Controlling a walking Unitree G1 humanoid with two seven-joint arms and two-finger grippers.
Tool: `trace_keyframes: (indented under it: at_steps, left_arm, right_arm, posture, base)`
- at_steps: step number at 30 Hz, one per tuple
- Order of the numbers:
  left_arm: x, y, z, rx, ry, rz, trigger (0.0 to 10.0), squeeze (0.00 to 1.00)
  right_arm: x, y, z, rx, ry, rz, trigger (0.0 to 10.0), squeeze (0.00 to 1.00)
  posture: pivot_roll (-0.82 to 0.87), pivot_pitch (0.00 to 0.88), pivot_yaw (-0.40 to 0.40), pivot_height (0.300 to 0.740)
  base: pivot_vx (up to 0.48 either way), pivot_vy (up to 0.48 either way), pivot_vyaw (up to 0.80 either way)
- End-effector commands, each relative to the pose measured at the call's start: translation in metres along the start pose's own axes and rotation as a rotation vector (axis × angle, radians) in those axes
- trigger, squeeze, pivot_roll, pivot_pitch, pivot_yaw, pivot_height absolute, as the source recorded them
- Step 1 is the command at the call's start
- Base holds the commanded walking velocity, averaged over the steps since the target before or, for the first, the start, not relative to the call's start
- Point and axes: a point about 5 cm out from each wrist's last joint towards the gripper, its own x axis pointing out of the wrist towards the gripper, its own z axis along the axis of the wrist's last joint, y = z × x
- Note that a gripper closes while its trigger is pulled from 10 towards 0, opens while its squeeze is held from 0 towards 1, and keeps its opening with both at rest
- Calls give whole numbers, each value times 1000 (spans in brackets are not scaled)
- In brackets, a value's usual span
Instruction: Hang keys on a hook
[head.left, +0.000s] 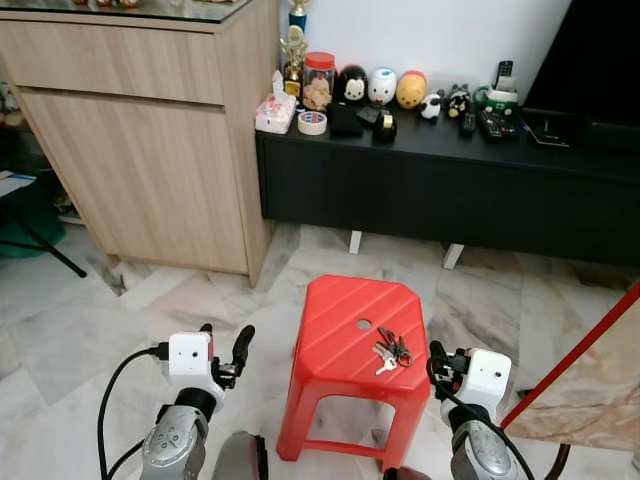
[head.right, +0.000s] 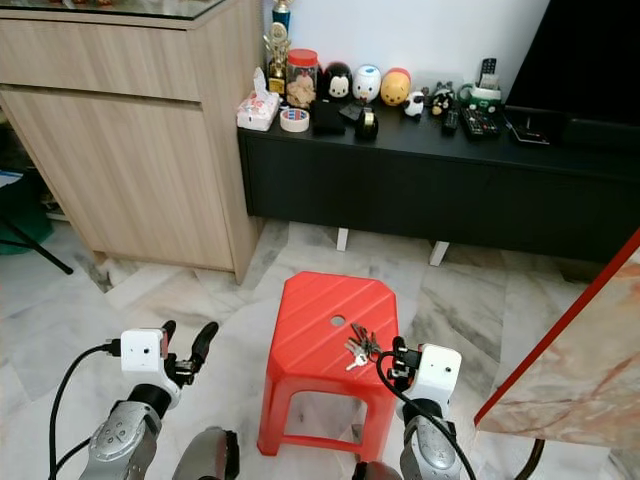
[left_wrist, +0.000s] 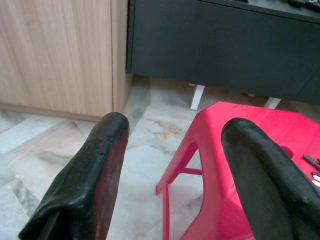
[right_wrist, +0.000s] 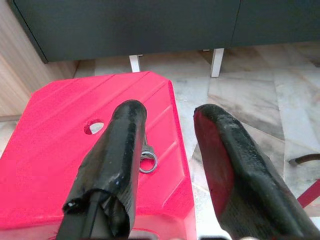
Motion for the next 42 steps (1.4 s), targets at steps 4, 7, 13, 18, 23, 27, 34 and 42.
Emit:
trace_keyframes:
  at_steps: [4,7,13,18,23,27,34,42]
  left_arm:
    - [2,-3,0,-1,10,-8,10000,0]
    - [2,-3,0,0,11,-9,10000,0]
    - [2,-2,0,0,11,-8,10000,0]
    - [2,0,1,4,4,9,10000,0]
    - [2,2,3,2,0,14,10000,0]
    - [3,2,3,4,0,16,10000,0]
    - [3,1,4,6,-1,11,10000,0]
    - [3,0,3,7,-1,5,10000,0]
  right_arm:
    - [0,-2,-2,1,12,-9,10000,0]
    - [0,-1,-4,1,37,-8,10000,0]
    - [0,0,-2,10,9,-8,10000,0]
    - [0,1,-2,3,8,-5,10000,0]
    - [-1,1,-2,-9,11,2,10000,0]
    - [-1,2,-1,-20,2,14,10000,0]
    - [-2,1,-2,0,2,8,10000,0]
    - [-2,1,-2,3,-2,8,10000,0]
  posture:
    - [37,26,-78,622]
    - [37,28,-76,618]
    - [40,28,-75,589]
    - [39,29,-73,589]
    - [40,30,-73,589]
    - [39,28,-71,589]
    - [39,28,-71,589]
    - [39,27,-71,589]
  base:
    - [0,0,0]
    - [0,0,0]
    - [0,0,0]
    - [0,0,0]
    - [0,0,0]
    - [0,0,284]
    - [0,0,343]
    - [0,0,0]
